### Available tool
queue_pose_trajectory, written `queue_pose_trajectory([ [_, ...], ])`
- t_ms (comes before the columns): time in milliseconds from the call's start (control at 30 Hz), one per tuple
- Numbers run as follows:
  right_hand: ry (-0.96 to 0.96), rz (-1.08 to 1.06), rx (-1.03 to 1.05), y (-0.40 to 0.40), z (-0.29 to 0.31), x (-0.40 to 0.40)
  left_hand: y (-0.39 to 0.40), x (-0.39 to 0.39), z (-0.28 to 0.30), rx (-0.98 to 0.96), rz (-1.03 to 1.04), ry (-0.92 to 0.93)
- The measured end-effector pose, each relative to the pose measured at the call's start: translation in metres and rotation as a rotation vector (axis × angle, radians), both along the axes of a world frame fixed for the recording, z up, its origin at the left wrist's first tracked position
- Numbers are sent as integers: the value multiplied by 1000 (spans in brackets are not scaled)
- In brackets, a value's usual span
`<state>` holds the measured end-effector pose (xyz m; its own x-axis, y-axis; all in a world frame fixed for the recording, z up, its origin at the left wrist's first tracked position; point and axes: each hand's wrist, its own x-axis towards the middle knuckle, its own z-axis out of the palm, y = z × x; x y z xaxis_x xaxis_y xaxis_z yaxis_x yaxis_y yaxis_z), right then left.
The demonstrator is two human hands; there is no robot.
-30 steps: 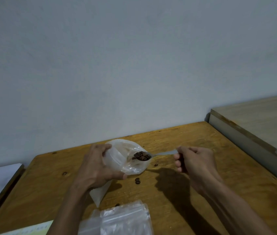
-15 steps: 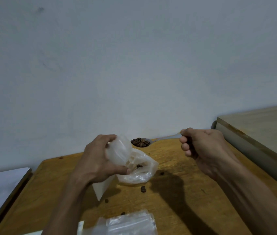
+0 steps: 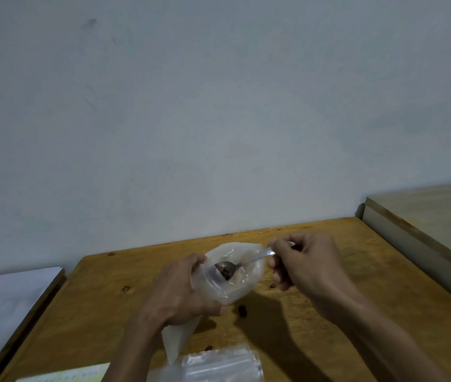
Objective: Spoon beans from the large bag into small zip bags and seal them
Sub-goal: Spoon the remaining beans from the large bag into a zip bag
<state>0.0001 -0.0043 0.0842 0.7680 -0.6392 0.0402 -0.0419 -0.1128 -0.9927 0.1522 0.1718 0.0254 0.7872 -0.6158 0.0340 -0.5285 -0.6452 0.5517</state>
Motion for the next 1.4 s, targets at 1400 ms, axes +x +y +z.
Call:
queue_pose_trajectory([
  [1400, 367, -495, -377, -75, -126, 54, -27, 16, -8, -274, 153, -139],
])
